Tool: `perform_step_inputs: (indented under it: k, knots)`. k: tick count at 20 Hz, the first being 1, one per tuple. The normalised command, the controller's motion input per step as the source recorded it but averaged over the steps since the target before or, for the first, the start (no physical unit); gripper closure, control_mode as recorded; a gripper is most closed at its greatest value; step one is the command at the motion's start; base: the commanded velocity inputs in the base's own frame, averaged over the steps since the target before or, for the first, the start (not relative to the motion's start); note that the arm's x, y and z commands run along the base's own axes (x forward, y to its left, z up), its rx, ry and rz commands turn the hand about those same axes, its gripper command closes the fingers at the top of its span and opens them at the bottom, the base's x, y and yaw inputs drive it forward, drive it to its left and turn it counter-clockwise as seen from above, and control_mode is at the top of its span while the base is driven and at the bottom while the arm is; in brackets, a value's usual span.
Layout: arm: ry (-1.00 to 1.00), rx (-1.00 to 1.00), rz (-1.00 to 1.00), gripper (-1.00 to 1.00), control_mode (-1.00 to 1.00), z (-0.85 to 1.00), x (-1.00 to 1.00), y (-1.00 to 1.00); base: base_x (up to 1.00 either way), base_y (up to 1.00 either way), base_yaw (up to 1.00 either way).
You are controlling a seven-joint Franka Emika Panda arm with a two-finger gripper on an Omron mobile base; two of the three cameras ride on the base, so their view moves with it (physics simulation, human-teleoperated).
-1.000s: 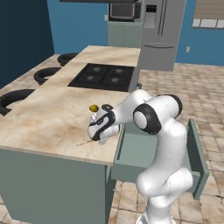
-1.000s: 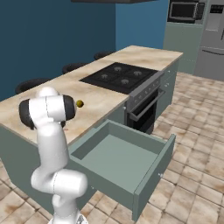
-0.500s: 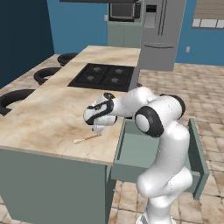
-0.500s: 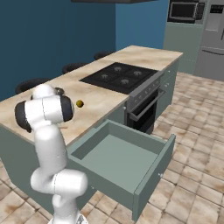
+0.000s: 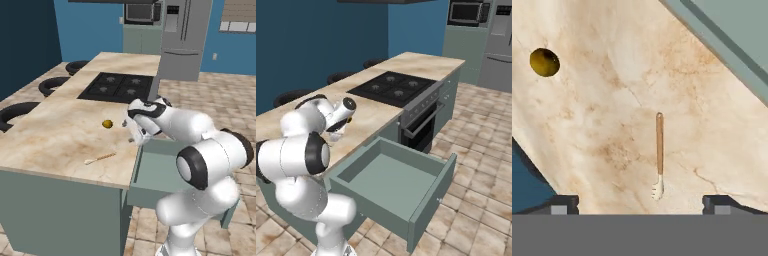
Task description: Pick the wooden spoon from the drawer and place it on the counter.
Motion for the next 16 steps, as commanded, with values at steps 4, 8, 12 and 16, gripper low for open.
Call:
perform_step_inputs:
  k: [4,8,12,16]
  knots:
    - [-0.07,-0.16,0.1,-1.0,-1.0,0.42,-0.89,-1.0,0.0,0.0,0.0]
    - [-0.1,-0.4,0.09,-1.0,-1.0,-0.08,-1.0,-1.0,0.0,0.0,0.0]
    - [-0.16,-0.49,0.05,-1.0,-1.0,-0.54,-1.0,-0.92,0.0,0.0,0.0]
    - [-0.07,-0.49,0.07,-1.0,-1.0,-0.6,-0.98,-0.68,0.0,0.0,0.0]
